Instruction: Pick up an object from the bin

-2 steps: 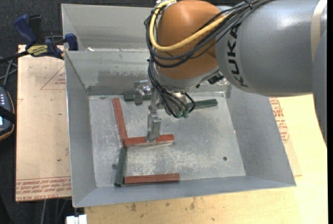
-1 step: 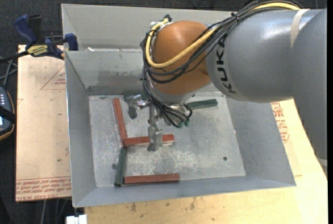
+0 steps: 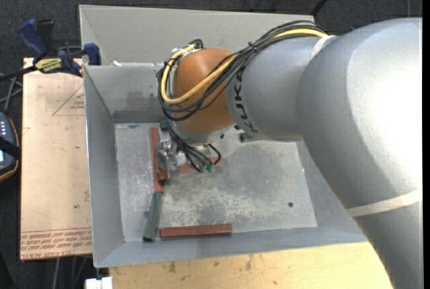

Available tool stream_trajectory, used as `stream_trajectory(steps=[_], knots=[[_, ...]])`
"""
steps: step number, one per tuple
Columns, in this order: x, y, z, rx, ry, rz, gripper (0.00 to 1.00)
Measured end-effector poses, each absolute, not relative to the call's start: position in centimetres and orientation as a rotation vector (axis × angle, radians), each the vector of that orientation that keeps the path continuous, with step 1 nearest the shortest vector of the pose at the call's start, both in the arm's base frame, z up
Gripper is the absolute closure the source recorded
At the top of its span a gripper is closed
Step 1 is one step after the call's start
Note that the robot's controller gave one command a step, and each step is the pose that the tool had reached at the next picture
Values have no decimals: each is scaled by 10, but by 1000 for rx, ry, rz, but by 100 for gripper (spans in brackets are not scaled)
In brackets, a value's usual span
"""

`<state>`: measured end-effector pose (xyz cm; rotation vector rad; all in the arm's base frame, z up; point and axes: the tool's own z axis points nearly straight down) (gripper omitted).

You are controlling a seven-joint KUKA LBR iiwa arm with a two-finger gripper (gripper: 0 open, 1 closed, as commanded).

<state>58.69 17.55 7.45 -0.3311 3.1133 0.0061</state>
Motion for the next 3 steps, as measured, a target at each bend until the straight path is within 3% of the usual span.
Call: stream_trajectory(steps=[1, 2, 3], knots=[[587, 175, 75, -330, 3113, 6, 100], [563, 163, 75, -401, 3100, 7, 100], [561, 164, 256, -153, 3127, 6, 100]])
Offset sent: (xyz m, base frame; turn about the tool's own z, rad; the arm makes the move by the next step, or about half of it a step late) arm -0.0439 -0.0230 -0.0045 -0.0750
